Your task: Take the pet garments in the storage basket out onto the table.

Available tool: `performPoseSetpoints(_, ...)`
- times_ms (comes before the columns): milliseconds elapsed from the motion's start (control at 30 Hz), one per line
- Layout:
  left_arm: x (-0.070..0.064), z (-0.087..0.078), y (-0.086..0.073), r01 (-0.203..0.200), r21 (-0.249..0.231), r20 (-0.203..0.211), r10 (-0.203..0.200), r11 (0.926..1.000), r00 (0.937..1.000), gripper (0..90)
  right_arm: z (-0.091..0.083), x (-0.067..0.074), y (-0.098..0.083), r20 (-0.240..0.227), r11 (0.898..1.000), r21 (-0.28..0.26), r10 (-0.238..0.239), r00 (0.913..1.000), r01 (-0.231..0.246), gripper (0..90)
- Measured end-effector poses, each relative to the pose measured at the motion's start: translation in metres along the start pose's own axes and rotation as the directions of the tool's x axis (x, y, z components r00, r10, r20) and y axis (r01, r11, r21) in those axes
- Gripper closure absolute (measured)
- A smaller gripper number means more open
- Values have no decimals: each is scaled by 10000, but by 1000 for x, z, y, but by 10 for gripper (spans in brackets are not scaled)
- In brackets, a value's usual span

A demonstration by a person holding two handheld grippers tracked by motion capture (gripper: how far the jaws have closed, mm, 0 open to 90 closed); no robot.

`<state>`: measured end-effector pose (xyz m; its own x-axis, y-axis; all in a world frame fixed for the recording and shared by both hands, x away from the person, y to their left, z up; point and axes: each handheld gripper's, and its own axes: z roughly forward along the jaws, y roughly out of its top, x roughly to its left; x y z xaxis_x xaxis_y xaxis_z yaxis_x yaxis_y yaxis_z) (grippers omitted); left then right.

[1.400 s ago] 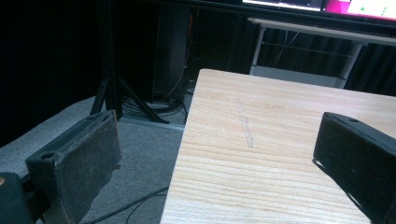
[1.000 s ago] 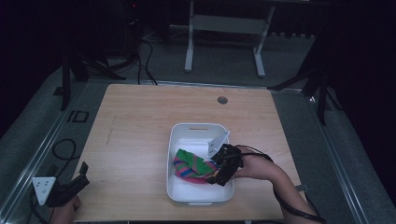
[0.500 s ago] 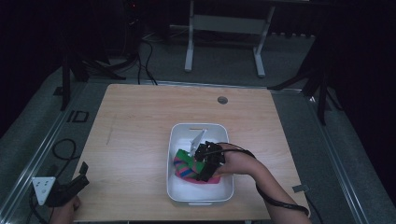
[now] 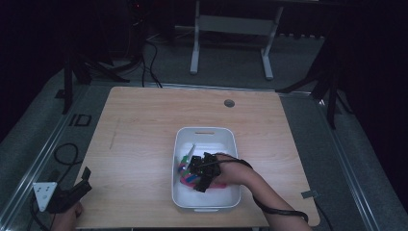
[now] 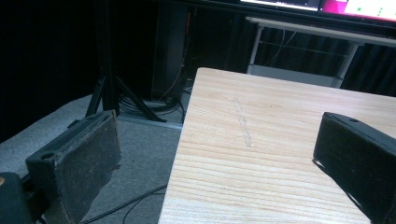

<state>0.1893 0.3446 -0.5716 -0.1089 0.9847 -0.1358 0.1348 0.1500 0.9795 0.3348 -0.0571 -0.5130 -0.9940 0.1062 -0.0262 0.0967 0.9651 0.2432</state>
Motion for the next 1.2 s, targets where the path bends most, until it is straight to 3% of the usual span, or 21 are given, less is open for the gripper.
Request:
performPoseSetpoints(67,0,0,0,-6,9,2,6,10000,10000,12,3,0,0,129,10000,66,-16,9999,16,257)
performPoseSetpoints(200,0,0,0,-7,10,-6,7,10000,10000,12,7,5,0,902,9983,382,-462,9948,429,381)
performPoseSetpoints(333,0,0,0,4,14,-4,-4,10000,10000,12,-2,7,1,1206,9980,79,-631,9907,626,668)
performPoseSetpoints(367,0,0,0,9,5,-8,-9,10000,10000,12,-7,5,1,1178,9985,-27,-546,9915,553,682)
performPoseSetpoints(567,0,0,0,39,19,1,-39,10000,10000,12,-36,4,-1,1228,9957,-781,-408,9916,507,694)
performPoseSetpoints(800,0,0,0,28,0,-25,-28,10000,10000,12,-82,3,-1,1601,9836,-1693,-353,9865,627,694)
performPoseSetpoints(1067,0,0,0,17,-14,-37,-17,10000,10000,12,-138,2,-1,2244,9640,-2557,-141,9744,729,694)
performPoseSetpoints(1200,0,0,0,24,-9,-37,-24,10000,10000,12,-157,1,-4,2503,9575,-2783,-36,9682,755,694)
